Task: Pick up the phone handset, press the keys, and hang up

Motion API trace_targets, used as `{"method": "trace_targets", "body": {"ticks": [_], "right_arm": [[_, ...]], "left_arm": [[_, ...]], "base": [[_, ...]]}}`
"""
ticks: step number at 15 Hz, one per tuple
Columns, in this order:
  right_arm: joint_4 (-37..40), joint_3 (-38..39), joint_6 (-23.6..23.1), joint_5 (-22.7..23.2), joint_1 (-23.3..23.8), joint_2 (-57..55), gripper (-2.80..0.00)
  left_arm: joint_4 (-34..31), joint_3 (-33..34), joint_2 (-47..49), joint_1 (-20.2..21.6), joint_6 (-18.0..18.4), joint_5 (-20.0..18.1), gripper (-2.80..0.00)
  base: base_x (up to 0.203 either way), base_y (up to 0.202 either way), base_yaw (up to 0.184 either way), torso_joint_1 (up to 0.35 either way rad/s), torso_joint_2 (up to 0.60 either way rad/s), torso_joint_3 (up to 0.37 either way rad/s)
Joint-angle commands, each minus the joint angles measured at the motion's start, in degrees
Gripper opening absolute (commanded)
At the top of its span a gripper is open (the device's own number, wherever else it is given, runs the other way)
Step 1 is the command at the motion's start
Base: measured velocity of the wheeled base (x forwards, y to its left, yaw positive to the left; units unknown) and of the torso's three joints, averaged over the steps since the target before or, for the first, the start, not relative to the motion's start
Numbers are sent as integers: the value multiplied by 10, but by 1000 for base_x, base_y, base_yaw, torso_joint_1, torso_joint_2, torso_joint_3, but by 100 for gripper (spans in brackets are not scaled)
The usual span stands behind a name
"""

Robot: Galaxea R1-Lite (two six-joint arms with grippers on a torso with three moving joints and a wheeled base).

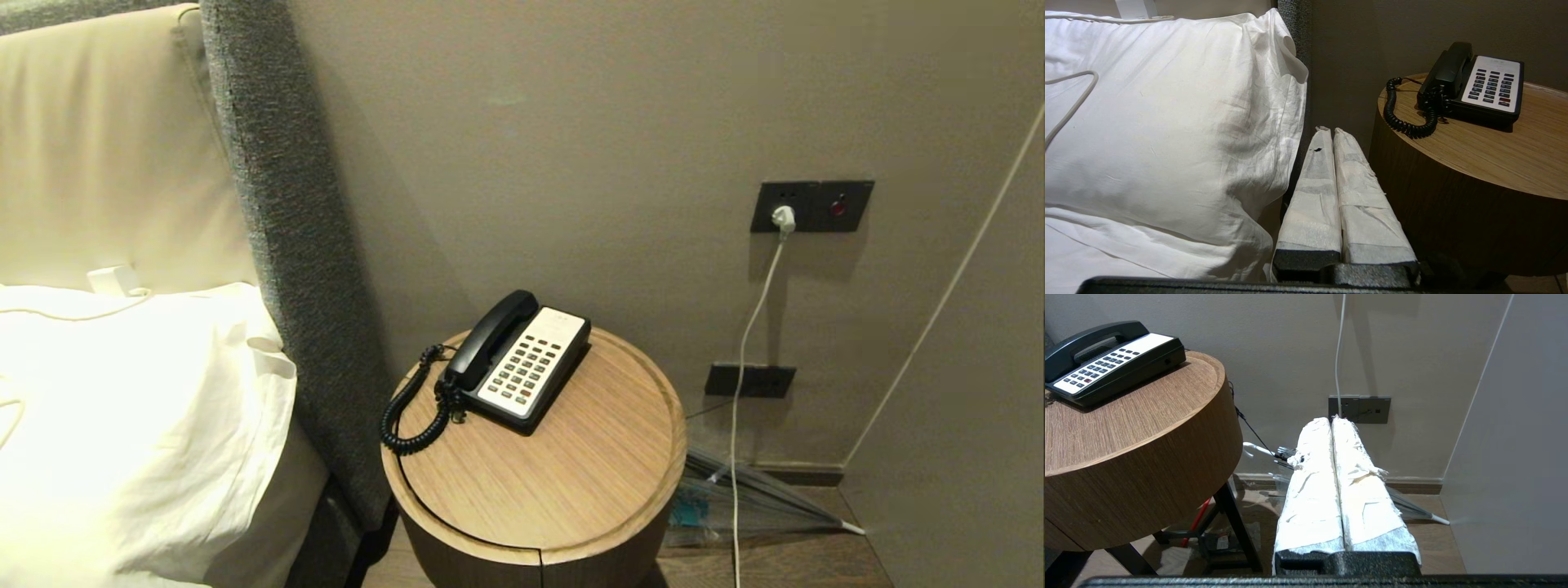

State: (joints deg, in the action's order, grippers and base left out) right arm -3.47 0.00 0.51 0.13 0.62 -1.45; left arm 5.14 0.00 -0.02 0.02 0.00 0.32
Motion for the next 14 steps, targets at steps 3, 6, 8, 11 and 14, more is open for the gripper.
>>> {"method": "trace_targets", "body": {"ticks": [3,6,8,11,14], "right_arm": [[0,11,0,0,0,-1,-280],[0,11,0,0,0,-1,-280],[1,11,3,0,0,-1,-280],[1,11,3,-1,0,-1,-280],[0,11,1,0,0,-1,-280]], "left_arm": [[0,23,0,1,0,0,-280],[0,23,0,1,0,0,-280],[0,23,0,0,0,0,-280],[0,23,0,1,0,0,-280],[0,23,0,1,0,0,-280]], "base": [[0,0,0,0,0,0],[0,0,0,0,0,0],[0,0,0,0,0,0],[0,0,0,0,0,0],[0,0,0,0,0,0]]}}
